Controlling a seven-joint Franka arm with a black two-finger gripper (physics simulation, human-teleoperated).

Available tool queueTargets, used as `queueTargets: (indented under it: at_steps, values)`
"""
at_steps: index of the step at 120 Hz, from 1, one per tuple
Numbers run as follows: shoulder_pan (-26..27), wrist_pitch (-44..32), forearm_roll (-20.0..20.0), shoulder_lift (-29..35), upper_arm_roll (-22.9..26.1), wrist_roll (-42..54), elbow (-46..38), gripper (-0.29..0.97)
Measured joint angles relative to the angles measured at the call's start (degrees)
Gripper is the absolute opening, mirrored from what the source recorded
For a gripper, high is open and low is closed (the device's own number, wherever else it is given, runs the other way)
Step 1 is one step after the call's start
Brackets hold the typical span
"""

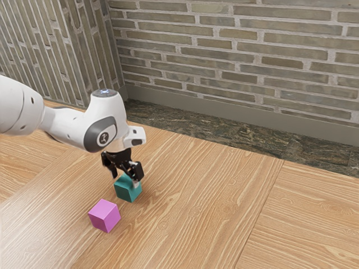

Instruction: Pick up the blue block with one arm, and put the blue block on the pink block with one arm

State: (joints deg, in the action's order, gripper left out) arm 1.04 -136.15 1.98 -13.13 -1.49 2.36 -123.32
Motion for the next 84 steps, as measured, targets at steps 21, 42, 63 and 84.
queueTargets:
  at_steps: [21, 42, 63, 84]
  values:
    - [0.02, -0.04, 0.16, -1.50, 0.00, 0.09, 0.63, 0.68]
    - [-0.14, -0.06, 0.23, -2.64, 0.00, 0.17, 1.44, 0.68]
    - [-0.19, -0.28, 0.30, -2.92, 0.00, 0.20, 1.28, 0.68]
    - [-0.32, -0.57, 0.35, -3.58, 0.00, 0.24, 1.12, 0.68]
